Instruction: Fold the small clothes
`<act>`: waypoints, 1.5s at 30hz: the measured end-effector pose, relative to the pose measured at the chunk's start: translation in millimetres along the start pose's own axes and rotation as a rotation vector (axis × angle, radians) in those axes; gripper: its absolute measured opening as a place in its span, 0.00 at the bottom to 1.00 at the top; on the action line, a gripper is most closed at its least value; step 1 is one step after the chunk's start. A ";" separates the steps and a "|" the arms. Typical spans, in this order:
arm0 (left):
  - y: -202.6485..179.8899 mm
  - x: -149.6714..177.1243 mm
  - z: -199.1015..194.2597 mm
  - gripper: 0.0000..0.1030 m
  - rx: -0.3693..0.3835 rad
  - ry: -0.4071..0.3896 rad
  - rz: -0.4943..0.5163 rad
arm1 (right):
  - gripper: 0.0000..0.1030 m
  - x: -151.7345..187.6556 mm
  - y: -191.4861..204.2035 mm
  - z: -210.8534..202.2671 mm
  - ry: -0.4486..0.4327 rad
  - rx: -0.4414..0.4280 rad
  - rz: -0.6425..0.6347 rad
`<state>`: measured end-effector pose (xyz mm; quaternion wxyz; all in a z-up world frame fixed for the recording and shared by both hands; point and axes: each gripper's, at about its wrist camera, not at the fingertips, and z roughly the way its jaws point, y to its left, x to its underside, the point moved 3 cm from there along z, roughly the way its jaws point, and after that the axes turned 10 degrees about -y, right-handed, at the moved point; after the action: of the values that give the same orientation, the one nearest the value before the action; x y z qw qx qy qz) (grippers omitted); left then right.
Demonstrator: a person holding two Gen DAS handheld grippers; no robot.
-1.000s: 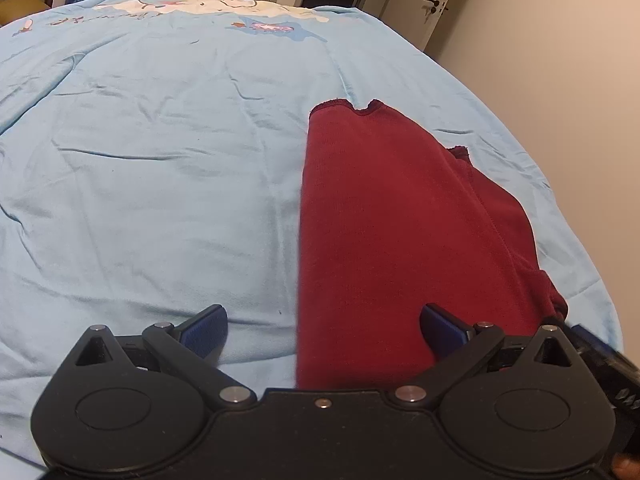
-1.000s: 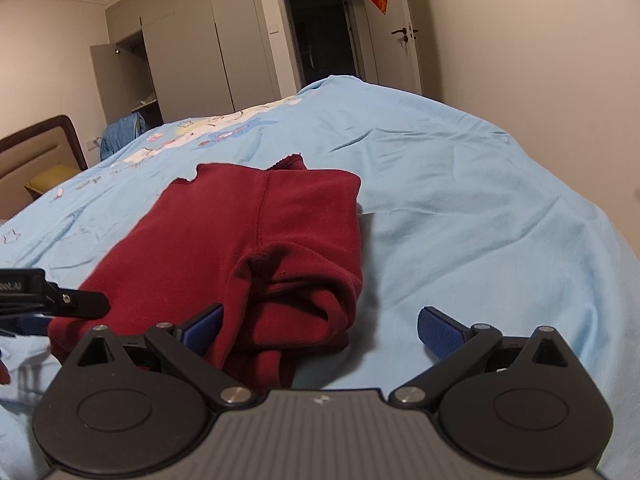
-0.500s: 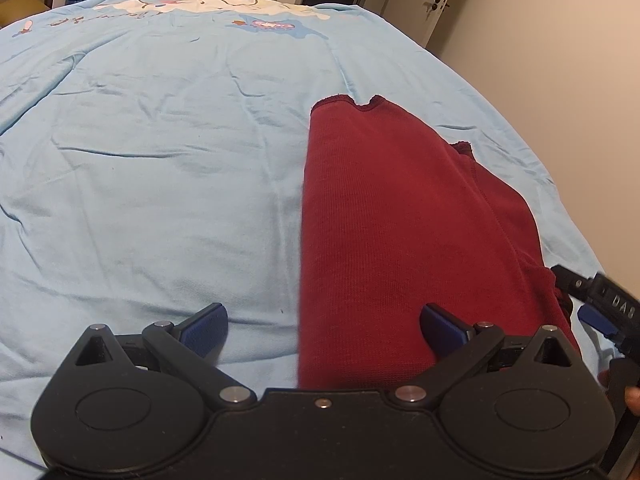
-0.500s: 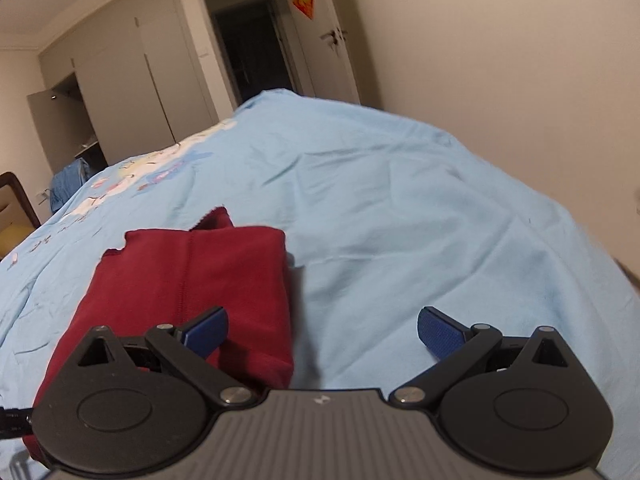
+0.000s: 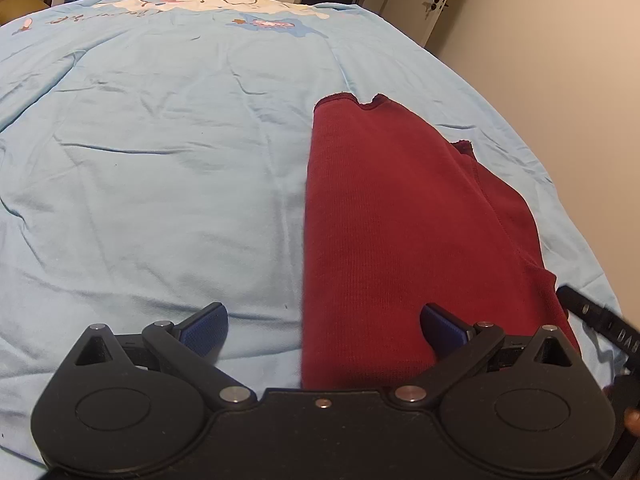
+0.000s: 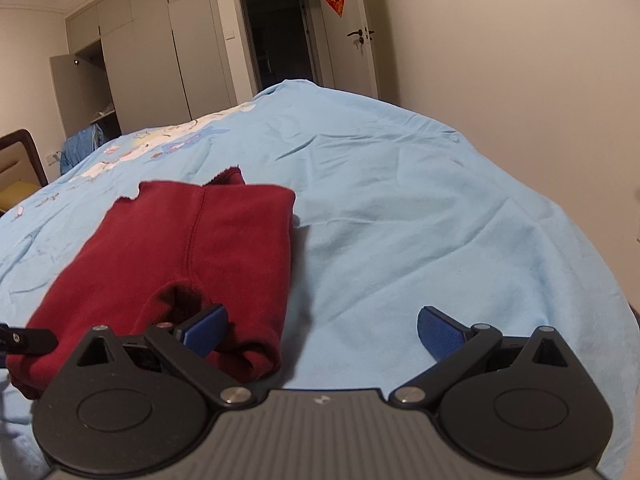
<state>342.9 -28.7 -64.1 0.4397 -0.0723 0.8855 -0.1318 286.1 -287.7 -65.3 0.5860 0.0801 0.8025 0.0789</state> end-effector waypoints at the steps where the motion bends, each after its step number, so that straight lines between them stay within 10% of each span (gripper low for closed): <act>1: 0.1 0.0 -0.2 0.99 0.000 0.000 0.000 | 1.00 -4.9 -1.4 1.7 -0.009 -0.004 0.008; 7: 0.5 0.4 -0.4 0.99 -0.001 0.000 0.002 | 0.95 -30.9 1.1 27.5 -0.065 -0.093 0.033; 20: 2.2 0.3 -1.5 0.99 -0.004 0.007 0.005 | 0.17 -39.2 38.1 68.7 -0.028 -0.199 0.020; 30: 3.5 2.2 -2.4 0.99 -0.003 0.003 0.003 | 0.18 -33.4 24.2 70.3 -0.015 -0.122 0.011; 35: 3.9 2.4 -2.5 0.99 -0.003 0.002 0.000 | 0.43 -33.8 9.5 73.5 -0.002 -0.116 0.050; 45: 3.3 2.5 -3.1 0.99 -0.001 -0.002 -0.001 | 0.48 -29.9 3.9 100.1 0.071 -0.196 0.133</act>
<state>338.9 -25.7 -65.2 0.4406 -0.0732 0.8850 -0.1313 390.6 -287.2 -66.8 0.5556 0.0726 0.8042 0.1984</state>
